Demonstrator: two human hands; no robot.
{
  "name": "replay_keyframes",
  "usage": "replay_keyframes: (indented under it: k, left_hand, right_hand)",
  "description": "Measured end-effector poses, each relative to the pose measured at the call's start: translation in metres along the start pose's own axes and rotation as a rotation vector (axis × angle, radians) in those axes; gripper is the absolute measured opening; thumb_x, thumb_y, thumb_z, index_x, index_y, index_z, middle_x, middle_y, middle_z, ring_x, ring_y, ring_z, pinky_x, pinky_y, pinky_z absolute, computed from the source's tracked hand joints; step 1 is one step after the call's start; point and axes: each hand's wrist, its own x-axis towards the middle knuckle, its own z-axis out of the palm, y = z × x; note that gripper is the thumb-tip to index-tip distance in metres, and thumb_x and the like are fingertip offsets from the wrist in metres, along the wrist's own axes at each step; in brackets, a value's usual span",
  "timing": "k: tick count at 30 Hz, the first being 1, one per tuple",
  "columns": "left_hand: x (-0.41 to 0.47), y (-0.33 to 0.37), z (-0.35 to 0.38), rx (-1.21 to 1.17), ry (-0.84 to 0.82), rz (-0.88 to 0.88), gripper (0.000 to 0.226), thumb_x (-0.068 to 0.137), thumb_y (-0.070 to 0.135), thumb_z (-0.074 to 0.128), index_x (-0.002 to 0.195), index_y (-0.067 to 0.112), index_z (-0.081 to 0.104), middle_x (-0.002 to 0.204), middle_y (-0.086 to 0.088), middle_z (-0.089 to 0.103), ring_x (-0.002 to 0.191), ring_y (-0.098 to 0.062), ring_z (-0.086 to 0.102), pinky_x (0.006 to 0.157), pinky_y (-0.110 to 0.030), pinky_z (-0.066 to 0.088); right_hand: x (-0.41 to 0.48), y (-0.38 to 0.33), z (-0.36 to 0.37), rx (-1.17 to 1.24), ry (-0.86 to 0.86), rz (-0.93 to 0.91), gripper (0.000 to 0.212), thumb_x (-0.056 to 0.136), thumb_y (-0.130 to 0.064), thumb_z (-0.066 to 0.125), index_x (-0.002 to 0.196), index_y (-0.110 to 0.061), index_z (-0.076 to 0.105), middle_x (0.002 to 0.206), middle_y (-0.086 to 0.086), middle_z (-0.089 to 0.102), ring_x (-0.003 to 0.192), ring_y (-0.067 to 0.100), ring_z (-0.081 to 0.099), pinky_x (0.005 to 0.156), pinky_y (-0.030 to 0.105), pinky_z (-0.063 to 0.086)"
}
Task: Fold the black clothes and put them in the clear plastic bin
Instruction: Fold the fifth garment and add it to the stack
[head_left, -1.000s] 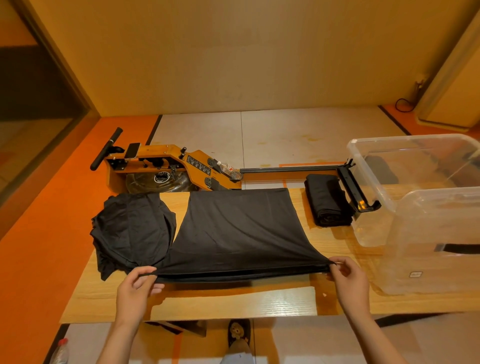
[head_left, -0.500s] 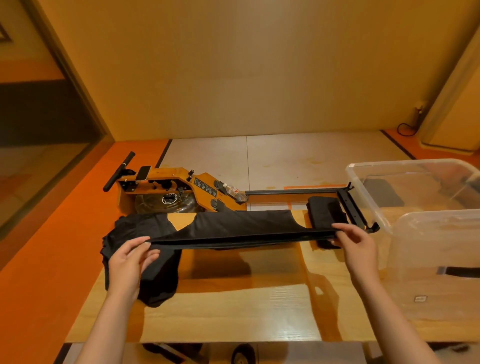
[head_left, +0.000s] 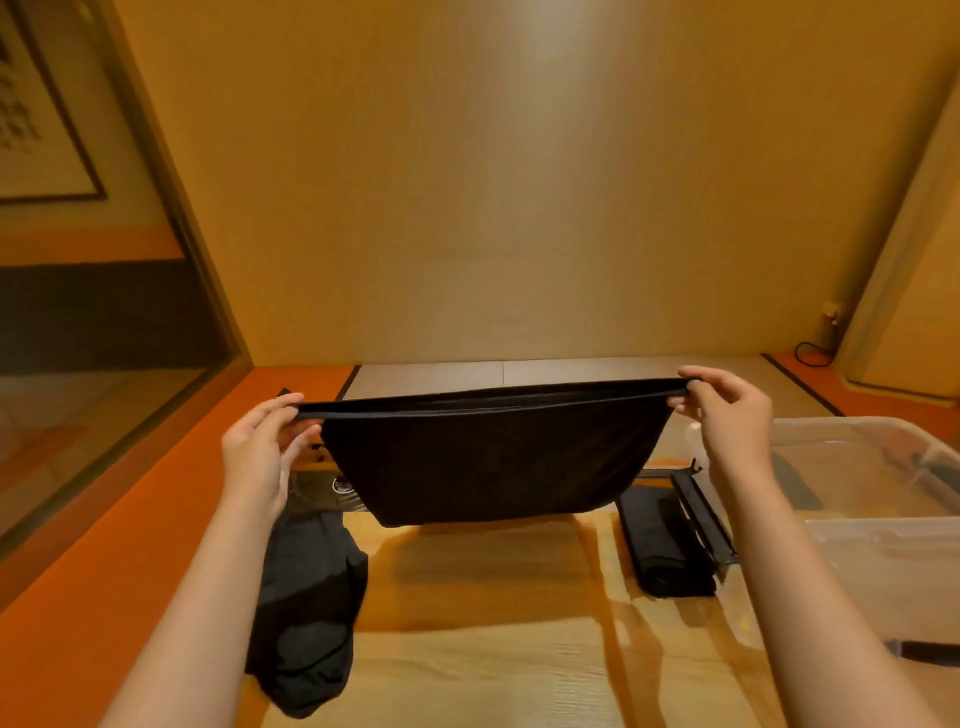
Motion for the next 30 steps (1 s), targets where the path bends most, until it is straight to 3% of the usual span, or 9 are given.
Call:
replay_keyframes:
  k: [8,13,18,22,25,30]
  left_hand:
    - [0.015,0.084,0.043,-0.203,-0.059,0.124,0.018,0.098,0.004,0.049,0.094,0.009,0.066,0.094,-0.008,0.068,0.079,-0.013,0.07,0.073,-0.021,0.058]
    - [0.021,0.129,0.066,-0.302,-0.067,0.17,0.014,0.096,0.005,0.053,0.095,0.012,0.066,0.095,-0.007,0.069,0.083,-0.013,0.072,0.078,-0.022,0.056]
    - [0.034,0.161,0.086,-0.386,-0.069,0.157,0.012,0.094,0.007,0.058,0.1,0.015,0.066,0.103,-0.005,0.067,0.095,-0.013,0.069,0.084,-0.022,0.056]
    - [0.055,0.176,0.098,-0.47,-0.023,0.097,0.012,0.092,0.007,0.062,0.1,0.014,0.068,0.104,-0.005,0.066,0.096,-0.013,0.068,0.08,-0.019,0.056]
    - [0.077,0.175,0.111,-0.416,-0.017,0.097,0.01,0.092,0.005,0.061,0.093,0.013,0.067,0.097,-0.005,0.066,0.088,-0.013,0.068,0.077,-0.019,0.056]
    - [0.131,0.147,0.132,-0.311,-0.029,-0.037,0.016,0.092,-0.005,0.056,0.08,0.004,0.062,0.067,-0.008,0.069,0.051,-0.011,0.067,0.061,-0.017,0.057]
  right_hand:
    - [0.044,-0.098,0.013,0.196,-0.012,-0.157,0.03,0.091,0.003,0.048,0.086,-0.016,0.07,0.082,0.006,0.065,0.058,0.007,0.065,0.061,0.013,0.05]
    - [0.059,-0.14,0.03,0.257,0.039,-0.227,0.027,0.091,0.001,0.047,0.089,-0.014,0.07,0.083,0.004,0.065,0.059,0.007,0.064,0.065,0.016,0.051]
    - [0.063,-0.167,0.039,0.348,0.116,-0.285,0.025,0.092,0.0,0.047,0.09,-0.012,0.069,0.086,0.001,0.066,0.064,0.006,0.065,0.065,0.016,0.051]
    - [0.066,-0.179,0.042,0.394,0.198,-0.35,0.023,0.092,-0.001,0.048,0.09,-0.011,0.068,0.084,0.0,0.066,0.066,0.008,0.064,0.066,0.017,0.053]
    - [0.083,-0.175,0.052,0.348,0.215,-0.321,0.021,0.093,-0.002,0.048,0.095,-0.008,0.068,0.08,0.0,0.065,0.061,0.005,0.063,0.062,0.016,0.052]
    - [0.127,-0.141,0.08,0.305,0.218,-0.097,0.021,0.095,-0.001,0.049,0.102,-0.005,0.068,0.081,0.004,0.066,0.057,0.006,0.066,0.057,0.013,0.053]
